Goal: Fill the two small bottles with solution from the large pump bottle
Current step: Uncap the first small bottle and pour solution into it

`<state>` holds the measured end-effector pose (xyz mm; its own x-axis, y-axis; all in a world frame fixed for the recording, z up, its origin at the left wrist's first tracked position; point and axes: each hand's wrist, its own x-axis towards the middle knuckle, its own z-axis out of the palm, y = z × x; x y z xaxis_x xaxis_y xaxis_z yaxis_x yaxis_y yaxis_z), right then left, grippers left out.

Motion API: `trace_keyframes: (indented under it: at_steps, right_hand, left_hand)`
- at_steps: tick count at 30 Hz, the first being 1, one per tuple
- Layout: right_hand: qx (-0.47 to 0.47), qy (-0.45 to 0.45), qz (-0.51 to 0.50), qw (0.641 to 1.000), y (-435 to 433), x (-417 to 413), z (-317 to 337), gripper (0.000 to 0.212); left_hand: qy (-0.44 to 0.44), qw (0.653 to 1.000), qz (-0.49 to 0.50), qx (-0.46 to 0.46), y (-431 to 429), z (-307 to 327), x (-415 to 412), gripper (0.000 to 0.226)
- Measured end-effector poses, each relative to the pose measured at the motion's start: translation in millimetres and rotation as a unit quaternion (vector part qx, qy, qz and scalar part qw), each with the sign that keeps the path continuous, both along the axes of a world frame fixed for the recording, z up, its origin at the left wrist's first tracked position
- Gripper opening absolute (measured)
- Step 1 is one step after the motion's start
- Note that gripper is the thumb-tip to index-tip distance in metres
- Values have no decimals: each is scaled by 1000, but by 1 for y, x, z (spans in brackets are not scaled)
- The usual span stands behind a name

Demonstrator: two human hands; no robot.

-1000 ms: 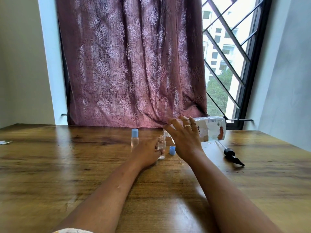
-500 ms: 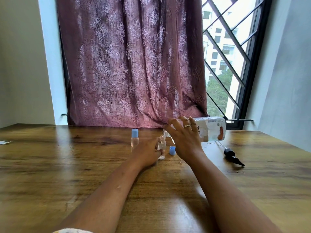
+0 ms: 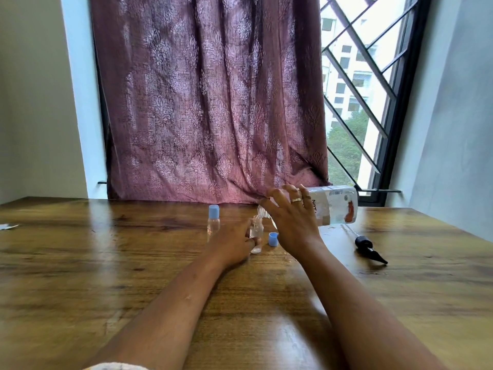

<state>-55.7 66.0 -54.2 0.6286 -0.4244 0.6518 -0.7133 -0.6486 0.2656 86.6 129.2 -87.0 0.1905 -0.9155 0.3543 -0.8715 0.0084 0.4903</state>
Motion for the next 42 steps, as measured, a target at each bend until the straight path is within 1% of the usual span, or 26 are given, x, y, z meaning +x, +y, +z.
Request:
trace_keyframes:
  at_steps: [4, 8, 15, 22, 27, 42]
  right_hand:
    - [-1, 1, -2, 1000, 0, 0, 0, 76]
    - [-5, -2, -2, 1000, 0, 0, 0, 73]
    - [-4, -1, -4, 1000, 1, 0, 0, 70]
    - [-2, 3, -5, 1000, 1, 1, 0, 74]
    - [-5, 3, -8, 1000, 0, 1, -1, 76]
    - [4, -2, -1, 1000, 2, 1, 2, 75]
  left_hand:
    - [2, 1000, 2, 4, 0, 0, 0, 48]
    - [6, 1000, 2, 6, 0, 0, 0, 43]
    - [3, 1000, 4, 7, 0, 0, 0, 46]
    - [1, 1000, 4, 5, -2, -1, 1, 45]
    - [-6, 1000, 5, 6, -2, -2, 2, 49]
    - [2, 1000, 7, 6, -4, -2, 2, 49]
